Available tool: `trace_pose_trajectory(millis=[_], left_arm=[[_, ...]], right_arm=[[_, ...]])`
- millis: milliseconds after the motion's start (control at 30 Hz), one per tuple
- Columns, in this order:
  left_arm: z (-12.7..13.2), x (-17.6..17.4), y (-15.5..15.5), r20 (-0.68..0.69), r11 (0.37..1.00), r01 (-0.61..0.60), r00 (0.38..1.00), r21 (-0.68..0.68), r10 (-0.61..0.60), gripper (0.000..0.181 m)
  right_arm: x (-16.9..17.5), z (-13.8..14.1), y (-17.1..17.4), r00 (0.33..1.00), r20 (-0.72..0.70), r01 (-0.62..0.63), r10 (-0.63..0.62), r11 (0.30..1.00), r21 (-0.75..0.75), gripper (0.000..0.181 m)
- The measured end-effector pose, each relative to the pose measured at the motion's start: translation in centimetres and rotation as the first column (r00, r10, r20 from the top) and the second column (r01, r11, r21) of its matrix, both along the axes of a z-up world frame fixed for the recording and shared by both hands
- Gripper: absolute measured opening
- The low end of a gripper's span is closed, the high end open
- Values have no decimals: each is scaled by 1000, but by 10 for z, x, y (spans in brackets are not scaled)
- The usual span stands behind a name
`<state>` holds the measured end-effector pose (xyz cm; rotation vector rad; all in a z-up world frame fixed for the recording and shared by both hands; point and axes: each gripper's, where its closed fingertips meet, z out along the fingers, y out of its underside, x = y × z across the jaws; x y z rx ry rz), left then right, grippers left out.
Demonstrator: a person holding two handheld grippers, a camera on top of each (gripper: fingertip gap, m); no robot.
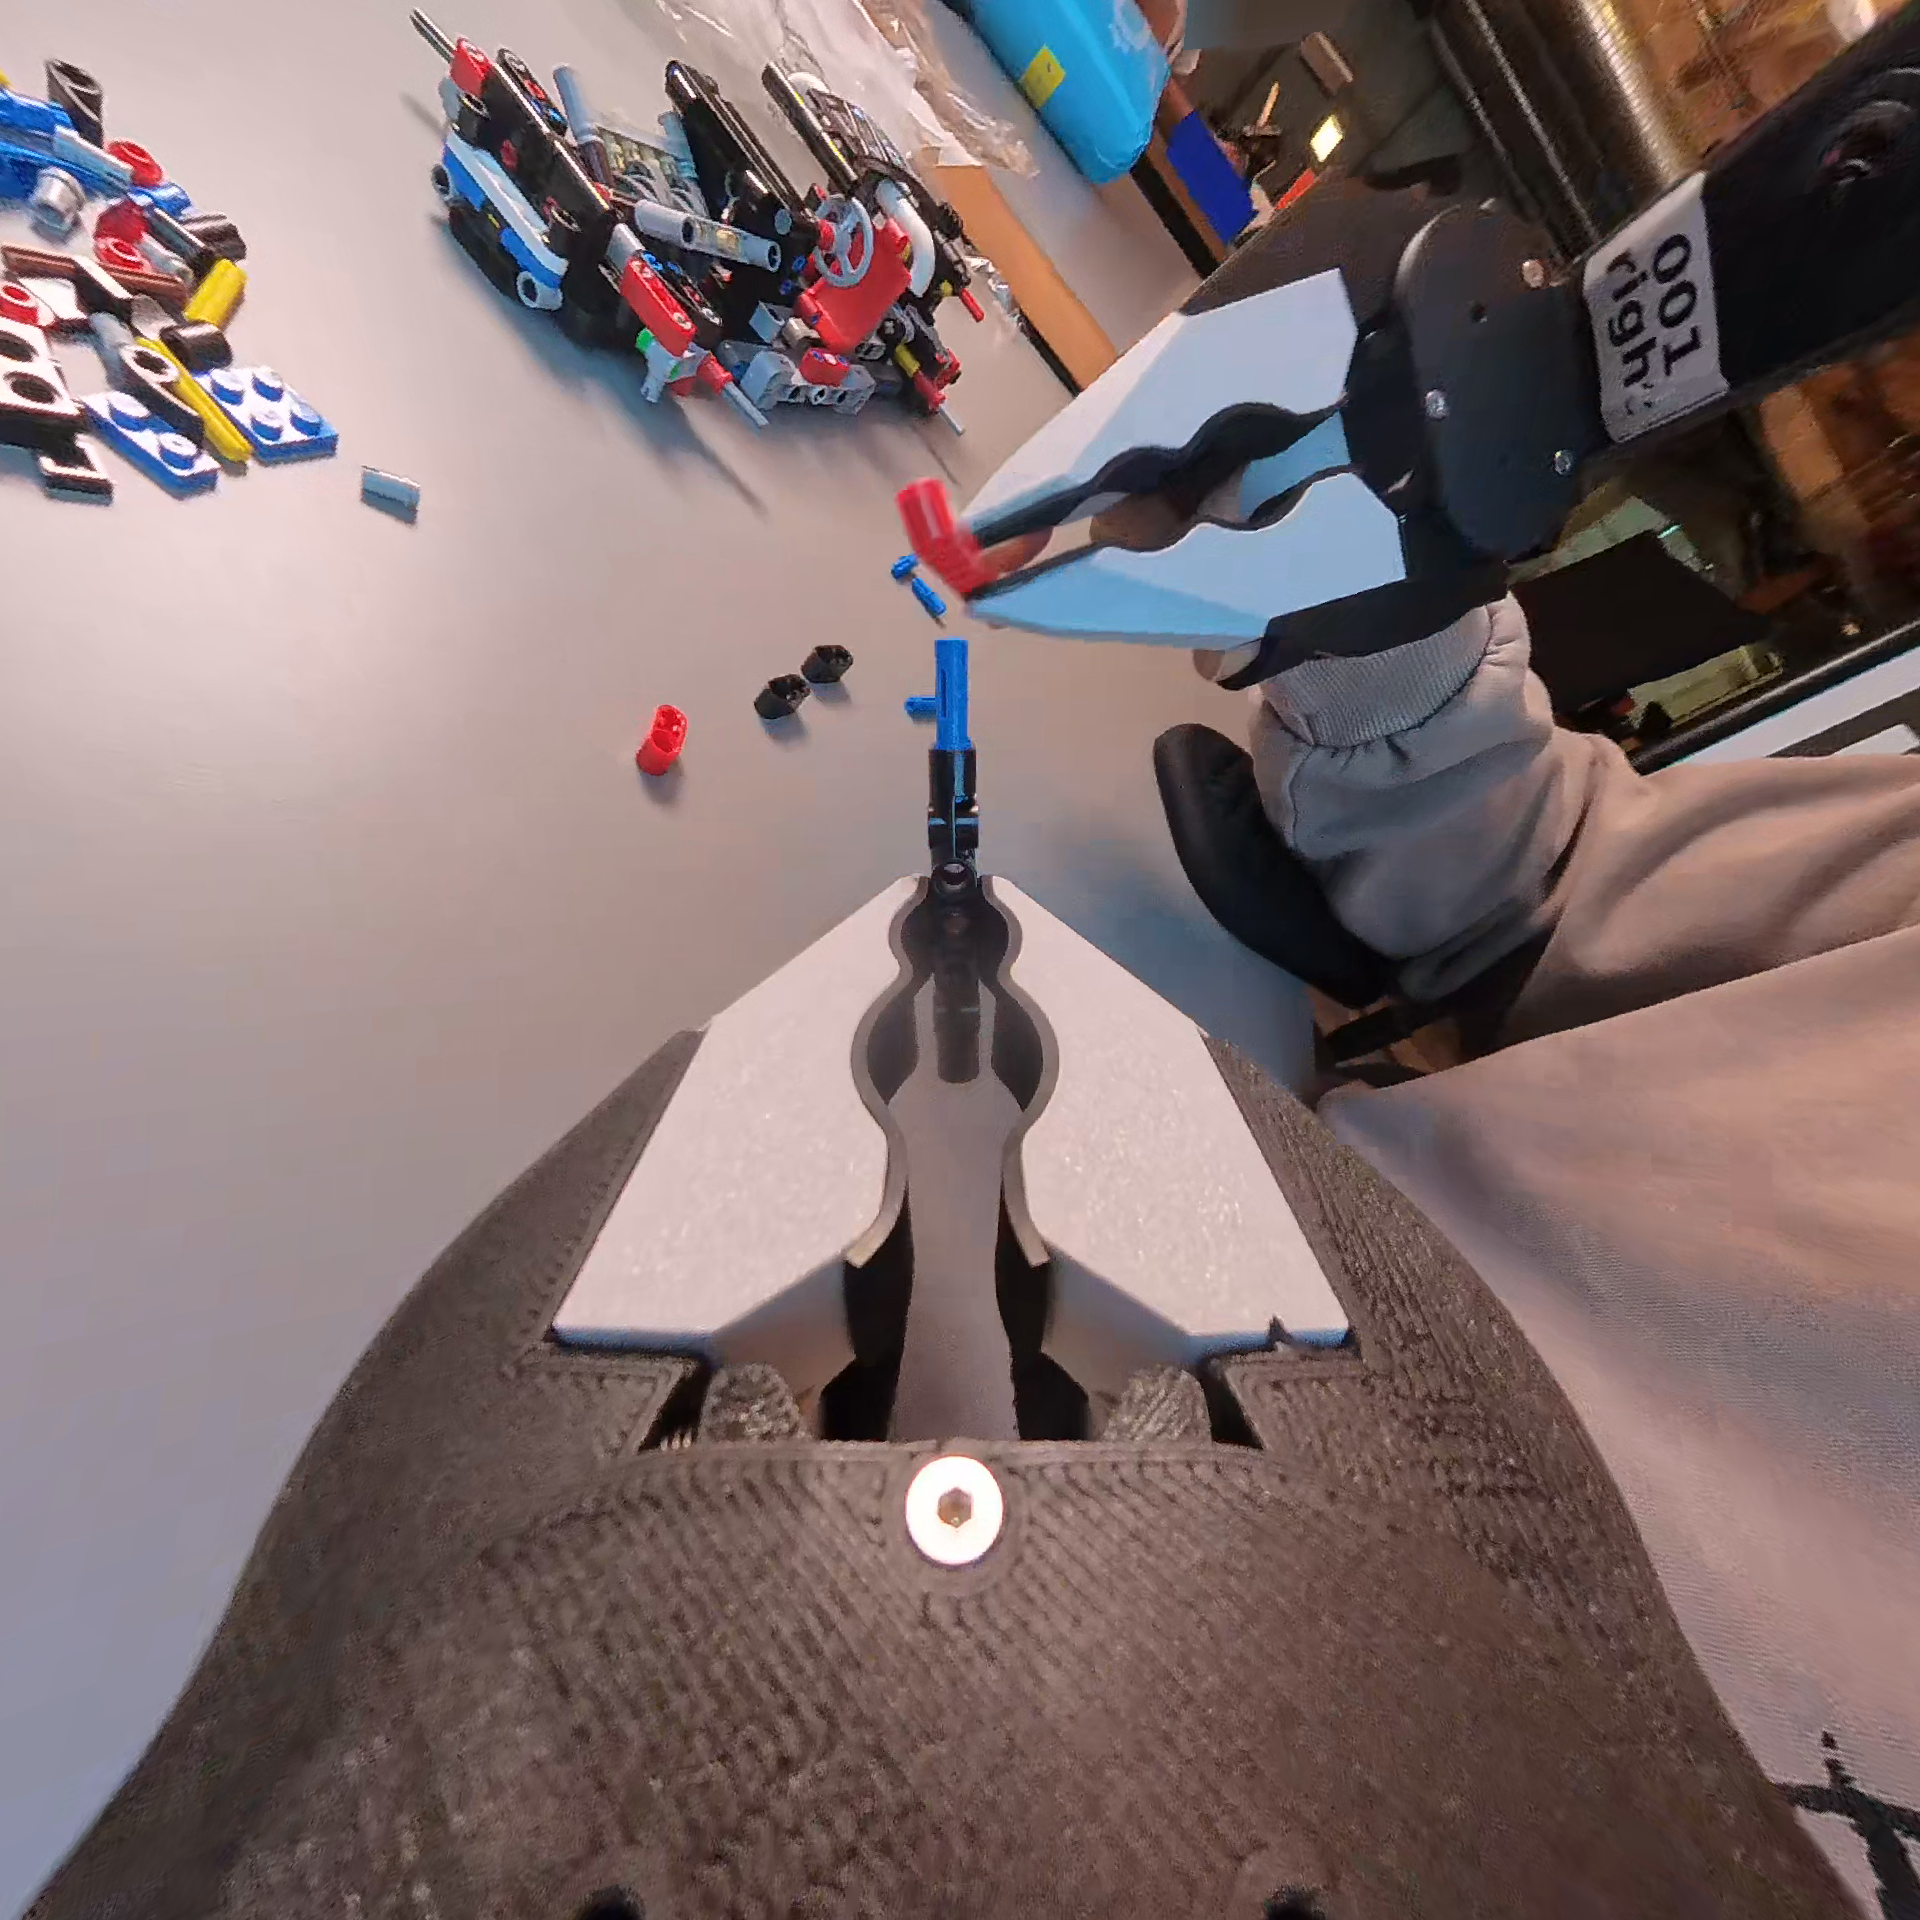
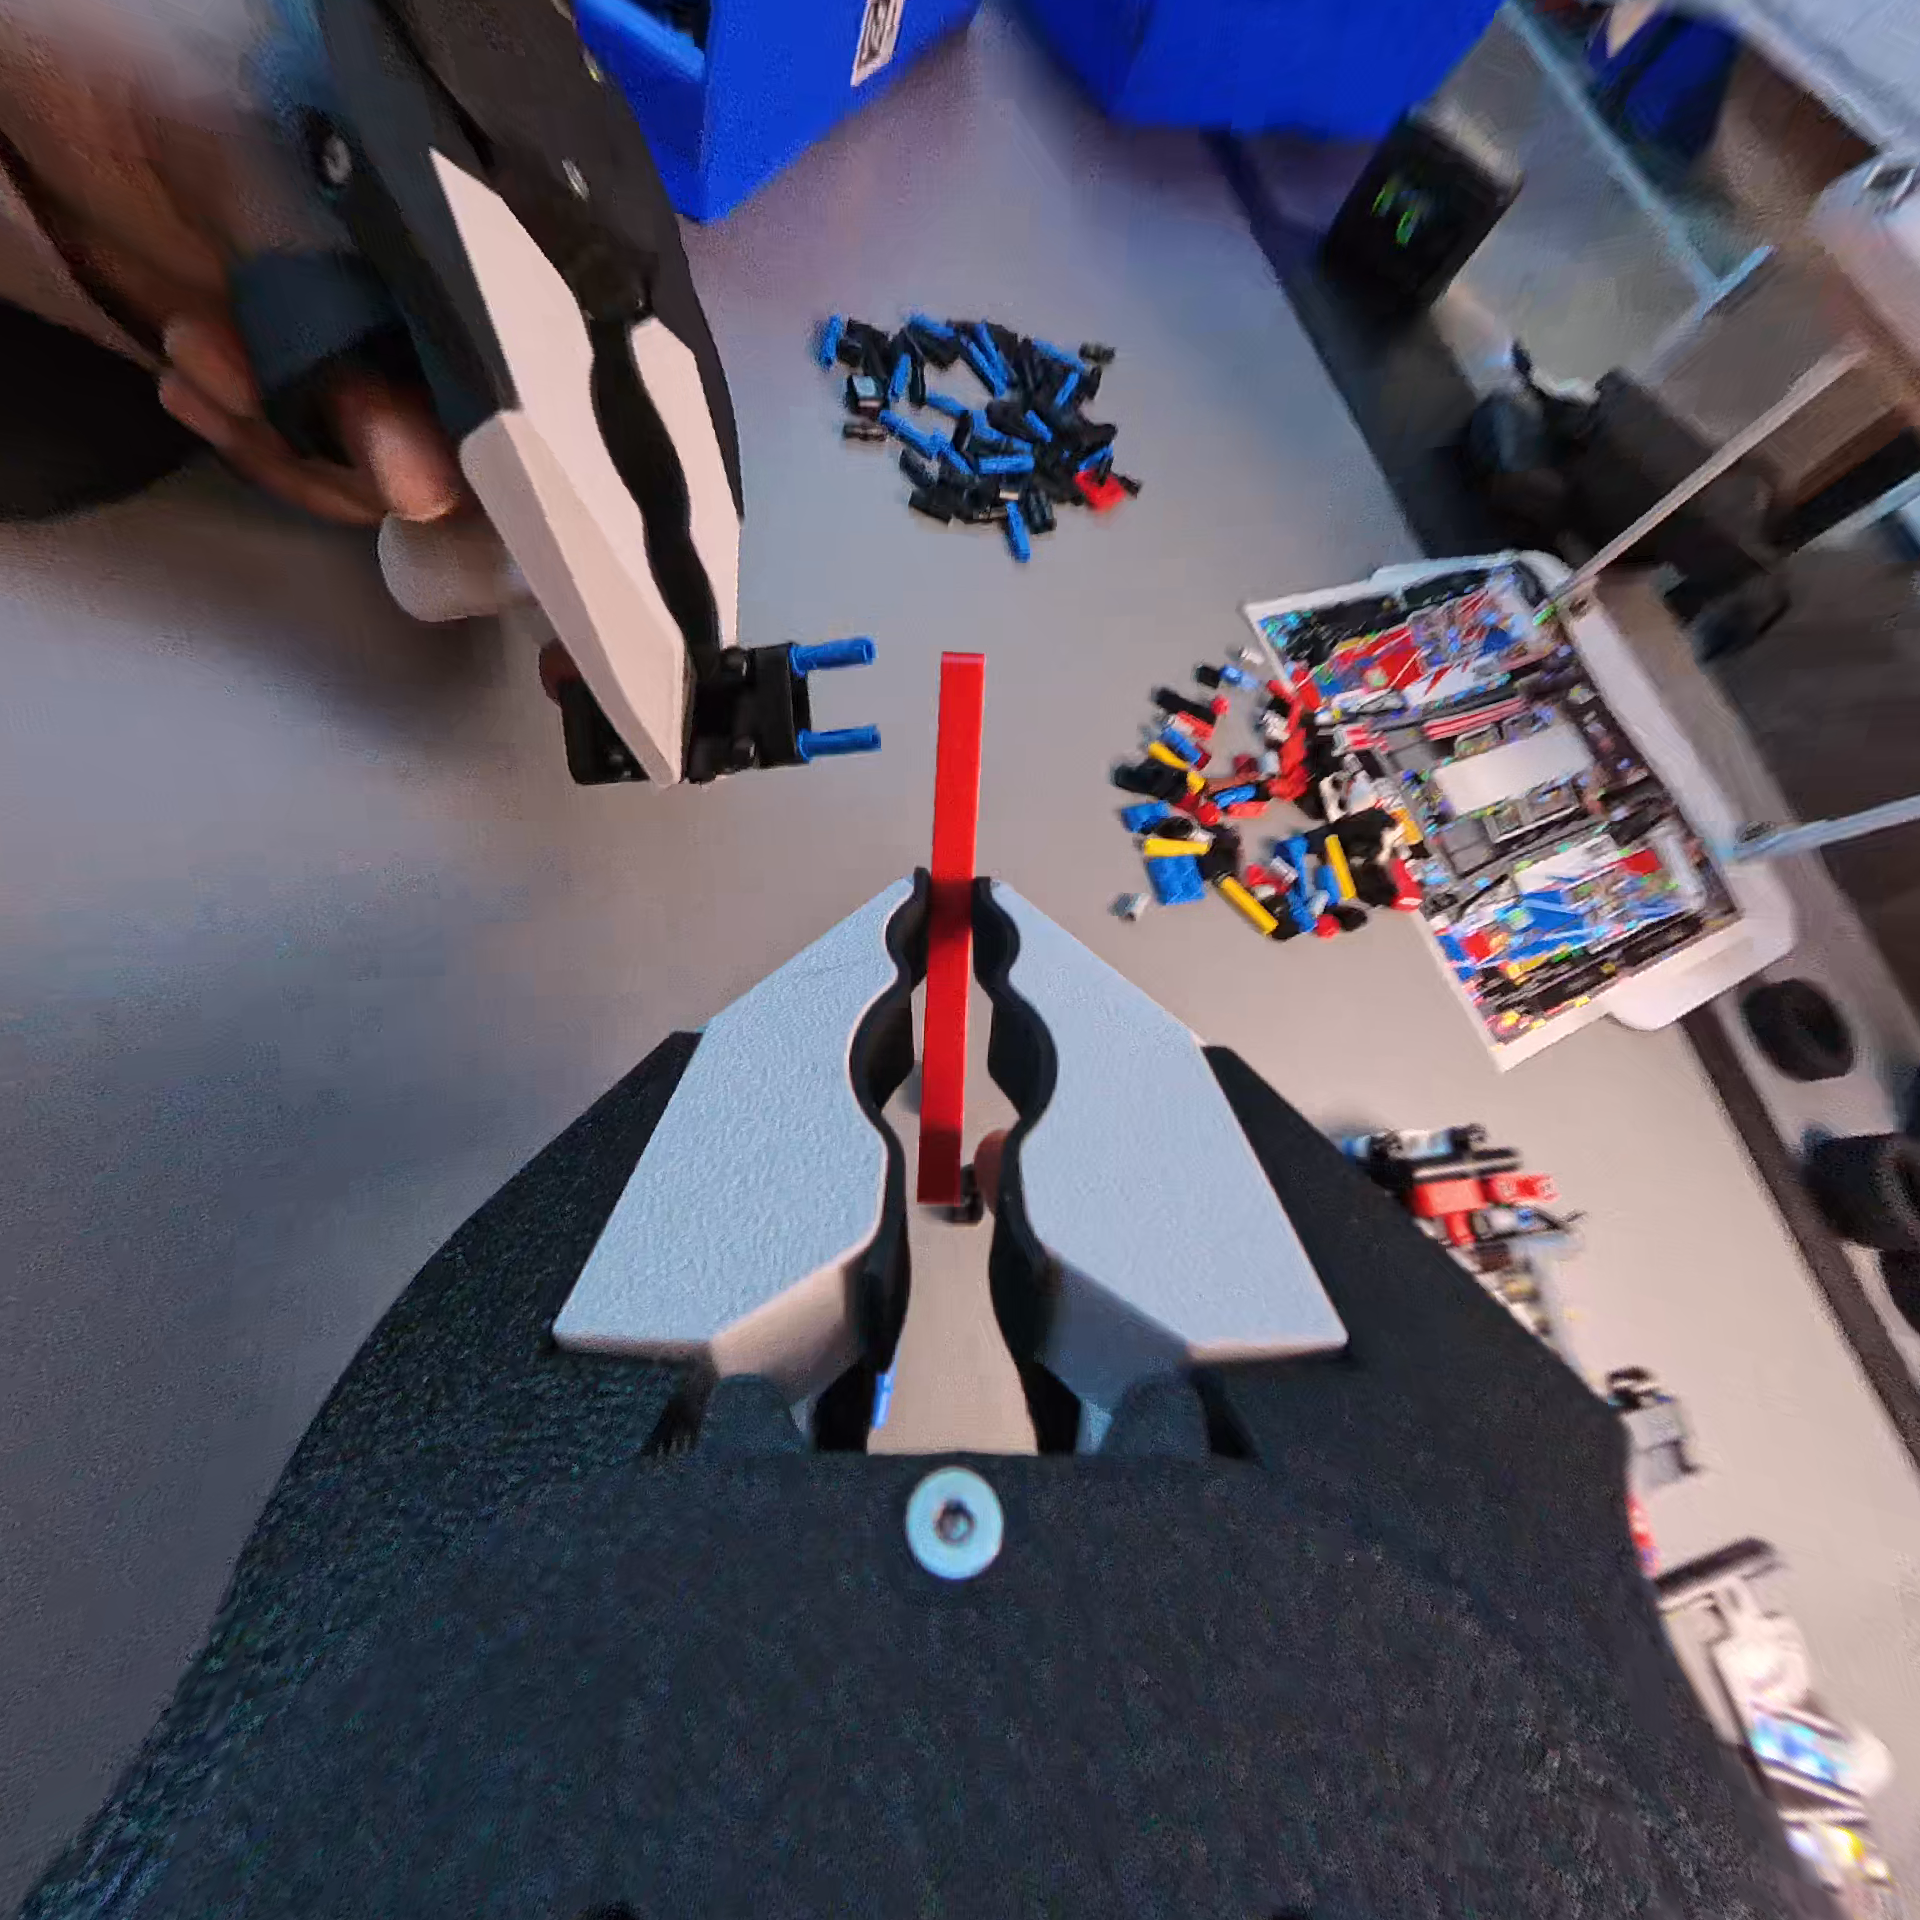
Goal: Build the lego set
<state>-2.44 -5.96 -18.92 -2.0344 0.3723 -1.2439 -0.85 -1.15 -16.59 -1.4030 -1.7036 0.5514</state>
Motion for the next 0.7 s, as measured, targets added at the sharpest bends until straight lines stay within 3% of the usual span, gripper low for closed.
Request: trace_pose_trajectory(millis=[67, 233, 700], left_arm=[[2, 4, 1, 38, 1000, 0, 999, -18, 1, 5], [-6, 2, 2, 34, 998, -9, 999, -61, 11, 5], [-13, 6, -1, 134, 980, 34, 991, -197, -8, 5]], right_arm=[[-2, 8, 4, 1000, -6, -7, 8, 994, 109, 5], [-7, -10, -6, 999, 2, -54, 54, 990, 130, 5], [-7, -22, -8, 995, 74, -74, 73, 997, 10, 5]])
